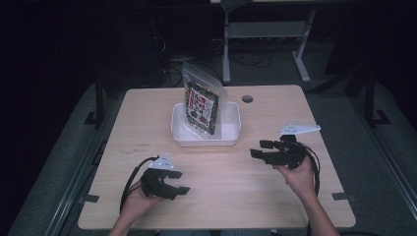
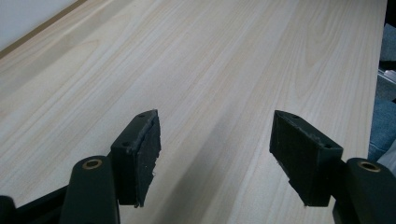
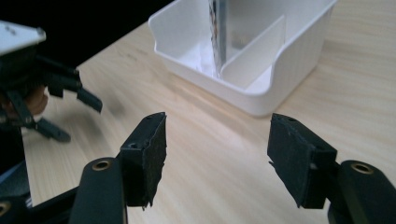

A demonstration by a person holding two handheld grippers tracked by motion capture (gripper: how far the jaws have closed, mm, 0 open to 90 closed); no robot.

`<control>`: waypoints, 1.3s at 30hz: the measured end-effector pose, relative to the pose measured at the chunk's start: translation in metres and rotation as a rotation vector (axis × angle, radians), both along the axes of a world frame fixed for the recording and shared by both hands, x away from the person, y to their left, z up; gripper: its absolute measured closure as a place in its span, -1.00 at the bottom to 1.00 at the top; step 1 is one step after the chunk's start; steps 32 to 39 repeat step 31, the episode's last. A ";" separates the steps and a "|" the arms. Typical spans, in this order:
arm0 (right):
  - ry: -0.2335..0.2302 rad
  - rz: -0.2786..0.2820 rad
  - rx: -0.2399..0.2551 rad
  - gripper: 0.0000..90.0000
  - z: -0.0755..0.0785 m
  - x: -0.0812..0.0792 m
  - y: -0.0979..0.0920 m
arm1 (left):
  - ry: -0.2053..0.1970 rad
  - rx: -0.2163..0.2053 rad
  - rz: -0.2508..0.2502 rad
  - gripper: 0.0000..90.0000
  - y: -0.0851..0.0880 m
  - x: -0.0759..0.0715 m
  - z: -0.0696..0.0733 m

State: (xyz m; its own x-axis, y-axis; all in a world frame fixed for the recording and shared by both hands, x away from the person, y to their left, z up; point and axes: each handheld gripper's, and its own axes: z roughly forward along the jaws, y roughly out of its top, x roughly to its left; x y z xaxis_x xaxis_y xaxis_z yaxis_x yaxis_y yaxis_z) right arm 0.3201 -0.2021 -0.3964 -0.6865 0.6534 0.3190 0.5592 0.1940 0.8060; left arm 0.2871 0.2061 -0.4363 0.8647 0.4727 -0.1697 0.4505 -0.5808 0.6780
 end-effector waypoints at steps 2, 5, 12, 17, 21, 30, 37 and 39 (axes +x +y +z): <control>0.007 0.003 0.002 -0.19 -0.004 -0.006 -0.005 | 0.004 -0.002 0.003 -0.27 0.000 0.000 0.000; 0.015 0.002 -0.003 -0.20 -0.010 -0.012 -0.010 | 0.001 -0.003 0.000 -0.27 -0.001 0.000 0.000; 0.041 -0.001 -0.001 -0.20 -0.019 -0.025 -0.022 | -0.003 -0.006 0.009 -0.27 -0.002 0.001 0.000; 0.067 0.010 -0.004 -0.20 -0.029 -0.035 -0.027 | -0.009 -0.008 0.008 -0.27 -0.005 0.001 0.001; 0.081 0.012 0.006 -0.20 -0.037 -0.046 -0.030 | -0.011 0.003 0.001 -0.27 -0.006 -0.001 -0.001; 0.085 0.007 0.013 -0.20 -0.048 -0.063 -0.032 | -0.005 0.029 -0.019 -0.34 -0.015 -0.002 -0.005; 0.086 0.008 0.013 -0.20 -0.048 -0.063 -0.032 | -0.005 0.031 -0.019 -0.34 -0.015 -0.003 -0.005; 0.086 0.008 0.013 -0.20 -0.048 -0.063 -0.032 | -0.005 0.031 -0.019 -0.34 -0.015 -0.003 -0.005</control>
